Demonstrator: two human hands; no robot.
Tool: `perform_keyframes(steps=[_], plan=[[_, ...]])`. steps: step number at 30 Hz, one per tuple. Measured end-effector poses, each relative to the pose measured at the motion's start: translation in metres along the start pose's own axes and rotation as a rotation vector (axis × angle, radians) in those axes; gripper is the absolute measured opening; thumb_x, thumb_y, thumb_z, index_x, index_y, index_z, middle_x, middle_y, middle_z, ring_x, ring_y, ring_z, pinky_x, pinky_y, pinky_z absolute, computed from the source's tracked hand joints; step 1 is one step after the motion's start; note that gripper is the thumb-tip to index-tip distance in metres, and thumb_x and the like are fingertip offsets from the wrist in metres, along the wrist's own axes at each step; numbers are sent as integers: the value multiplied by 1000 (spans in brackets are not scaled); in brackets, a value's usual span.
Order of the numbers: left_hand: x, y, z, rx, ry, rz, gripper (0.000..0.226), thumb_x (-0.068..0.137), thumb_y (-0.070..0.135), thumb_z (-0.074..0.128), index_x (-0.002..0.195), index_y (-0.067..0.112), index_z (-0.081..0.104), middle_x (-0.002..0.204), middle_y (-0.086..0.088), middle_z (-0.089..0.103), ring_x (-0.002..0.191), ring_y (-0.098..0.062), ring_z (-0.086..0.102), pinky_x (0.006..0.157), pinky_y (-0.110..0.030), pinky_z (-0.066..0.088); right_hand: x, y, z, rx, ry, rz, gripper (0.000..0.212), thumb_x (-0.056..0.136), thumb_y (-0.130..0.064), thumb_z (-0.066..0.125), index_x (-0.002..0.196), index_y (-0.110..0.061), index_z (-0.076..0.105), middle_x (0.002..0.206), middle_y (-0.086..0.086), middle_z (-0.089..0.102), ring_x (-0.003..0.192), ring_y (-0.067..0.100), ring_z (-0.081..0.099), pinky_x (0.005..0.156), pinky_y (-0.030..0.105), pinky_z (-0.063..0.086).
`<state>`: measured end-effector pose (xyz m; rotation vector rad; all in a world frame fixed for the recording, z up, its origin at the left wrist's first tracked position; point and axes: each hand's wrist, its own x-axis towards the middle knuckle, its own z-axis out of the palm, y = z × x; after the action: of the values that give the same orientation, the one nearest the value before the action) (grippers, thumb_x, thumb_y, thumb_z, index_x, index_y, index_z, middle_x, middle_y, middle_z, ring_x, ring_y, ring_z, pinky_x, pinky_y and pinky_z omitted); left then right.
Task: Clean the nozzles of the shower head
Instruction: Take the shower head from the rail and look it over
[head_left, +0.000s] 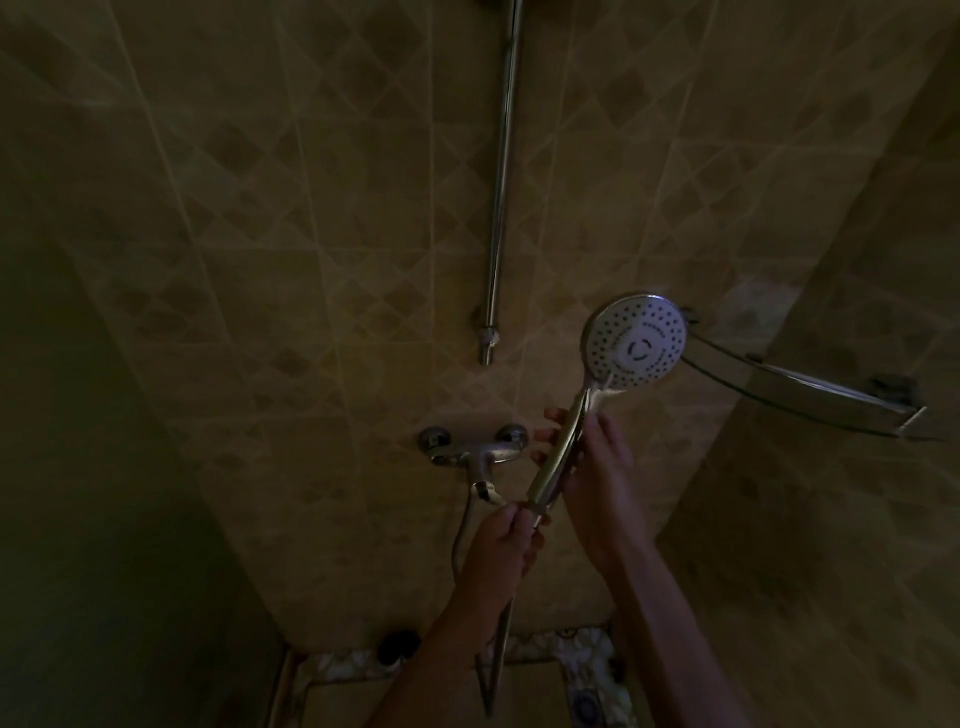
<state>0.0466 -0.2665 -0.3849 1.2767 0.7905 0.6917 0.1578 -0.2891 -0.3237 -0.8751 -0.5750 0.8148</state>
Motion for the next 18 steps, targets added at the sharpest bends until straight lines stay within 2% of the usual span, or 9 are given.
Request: perform_keyframes(steps=[3, 5, 7, 10, 12, 14, 18], plan=[[-2, 1, 2, 21, -30, 16, 26, 102, 15, 42, 83, 17, 61, 61, 4, 40, 51, -6, 34, 51, -21, 25, 2, 2, -2, -181, 32, -30, 21, 84, -34, 66, 103, -25, 66, 81, -2, 71, 76, 11, 68, 74, 35, 55], [-2, 1, 2, 19, -40, 25, 27, 102, 15, 43, 83, 17, 62, 60, 3, 39, 50, -5, 34, 50, -20, 25, 3, 3, -5, -185, 48, -46, 24, 85, -24, 67, 109, -25, 67, 77, -6, 69, 76, 8, 67, 78, 35, 54], [-2, 1, 2, 24, -52, 38, 26, 102, 17, 43, 87, 17, 64, 60, 4, 40, 51, -7, 35, 51, -21, 26, 3, 0, -8, -176, 44, -50, 26, 86, -19, 66, 111, -27, 67, 77, -8, 69, 77, 7, 68, 74, 28, 56], [-2, -1, 2, 30, -50, 41, 25, 101, 20, 44, 88, 18, 65, 60, 4, 43, 53, -7, 37, 52, -23, 27, -1, -8, -12, -211, 18, -63, 20, 85, -18, 66, 102, -29, 70, 82, -3, 71, 86, 14, 68, 71, 24, 56], [1, -4, 1, -15, -40, 21, 26, 102, 19, 42, 91, 14, 65, 55, 11, 43, 49, -3, 36, 50, -20, 27, -3, -11, -11, -161, 2, -71, 14, 87, -12, 62, 97, -19, 69, 87, 3, 72, 92, 22, 68, 73, 28, 56], [4, -5, 0, -75, -39, 6, 28, 103, 17, 39, 93, 9, 63, 48, 12, 42, 44, 0, 34, 47, -18, 25, -5, -9, -8, -92, -4, -81, 15, 90, -4, 56, 103, -7, 61, 92, 10, 71, 95, 27, 68, 77, 33, 56], [2, -4, 0, -73, -35, 43, 28, 102, 16, 43, 84, 18, 63, 55, 11, 42, 46, -3, 31, 49, -24, 21, -3, -9, 0, 8, 9, -88, 9, 92, -4, 52, 97, -9, 57, 89, 13, 69, 86, 27, 68, 75, 36, 57]])
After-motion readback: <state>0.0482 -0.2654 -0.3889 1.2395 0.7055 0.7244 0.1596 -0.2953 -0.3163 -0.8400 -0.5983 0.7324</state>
